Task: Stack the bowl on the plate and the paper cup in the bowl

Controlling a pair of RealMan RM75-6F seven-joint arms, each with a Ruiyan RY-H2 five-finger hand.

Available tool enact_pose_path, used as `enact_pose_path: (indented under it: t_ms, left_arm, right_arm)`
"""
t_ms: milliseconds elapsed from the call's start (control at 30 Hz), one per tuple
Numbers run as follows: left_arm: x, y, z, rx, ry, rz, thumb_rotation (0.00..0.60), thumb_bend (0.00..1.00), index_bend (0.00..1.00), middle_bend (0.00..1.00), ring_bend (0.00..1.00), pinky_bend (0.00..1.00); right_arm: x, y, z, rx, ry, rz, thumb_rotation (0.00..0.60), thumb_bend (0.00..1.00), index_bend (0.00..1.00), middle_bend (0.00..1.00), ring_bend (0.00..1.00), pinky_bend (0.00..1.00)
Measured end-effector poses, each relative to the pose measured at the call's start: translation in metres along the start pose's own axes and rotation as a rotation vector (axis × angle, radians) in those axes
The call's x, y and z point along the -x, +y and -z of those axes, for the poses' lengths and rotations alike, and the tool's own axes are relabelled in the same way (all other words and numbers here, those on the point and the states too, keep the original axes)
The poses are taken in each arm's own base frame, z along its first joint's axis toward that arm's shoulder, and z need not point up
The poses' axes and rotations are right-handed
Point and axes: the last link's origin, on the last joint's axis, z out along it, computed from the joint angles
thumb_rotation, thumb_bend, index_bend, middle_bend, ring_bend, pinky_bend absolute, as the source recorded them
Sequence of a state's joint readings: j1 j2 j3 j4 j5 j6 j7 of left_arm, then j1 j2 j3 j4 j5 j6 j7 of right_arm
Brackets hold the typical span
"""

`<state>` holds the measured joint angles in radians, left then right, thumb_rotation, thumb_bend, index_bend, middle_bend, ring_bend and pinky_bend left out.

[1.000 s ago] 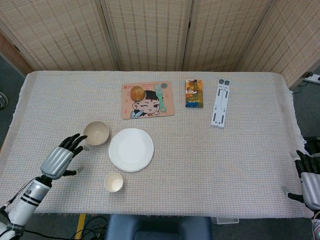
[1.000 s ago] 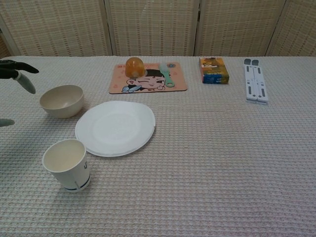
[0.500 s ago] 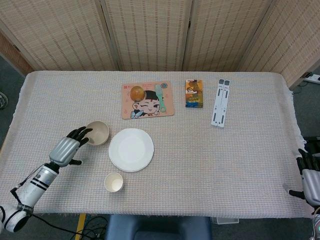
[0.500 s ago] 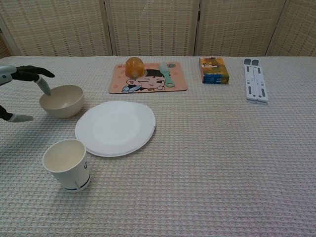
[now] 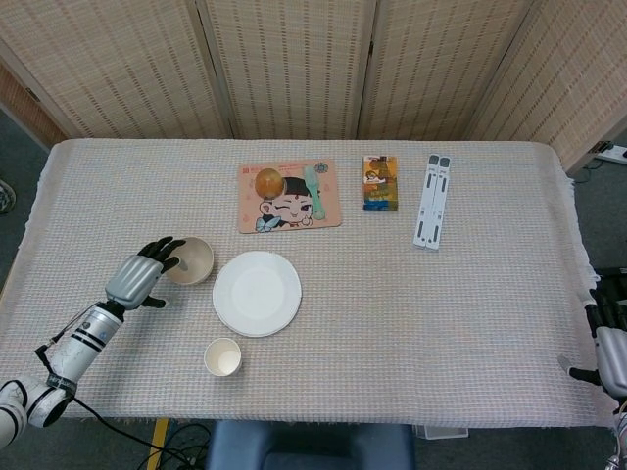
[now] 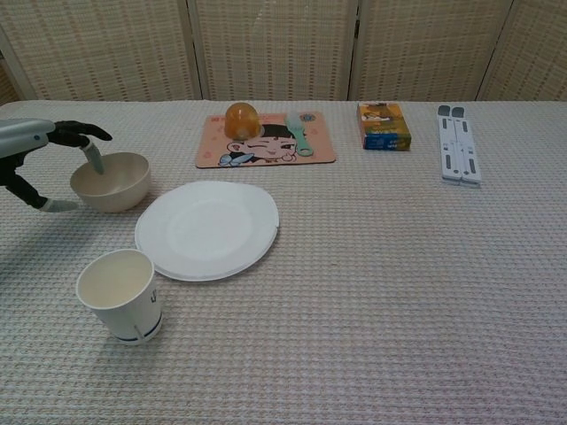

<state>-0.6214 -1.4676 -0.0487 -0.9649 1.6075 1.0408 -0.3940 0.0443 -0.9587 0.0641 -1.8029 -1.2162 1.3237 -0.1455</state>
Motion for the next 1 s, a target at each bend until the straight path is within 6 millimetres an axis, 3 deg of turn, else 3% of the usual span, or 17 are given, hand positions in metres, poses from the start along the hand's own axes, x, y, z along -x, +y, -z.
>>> enact_pose_path:
  t_ms: [400,1000]
  left_arm:
    - [0.012,-0.013,-0.011,-0.019,-0.012,0.017,0.600,0.32,0.44,0.11,0.00,0.16]
    - [0.022,-0.016,-0.018,-0.008,-0.003,0.041,0.600,0.36,0.50,0.12,0.00,0.16]
  right_arm:
    - [0.001,0.002,-0.004,0.012,-0.008,0.005,0.600,0.20,0.00,0.00,0.00,0.00]
    - [0.002,0.002,-0.007,0.019,-0.010,0.012,0.600,0.20,0.00,0.00,0.00,0.00]
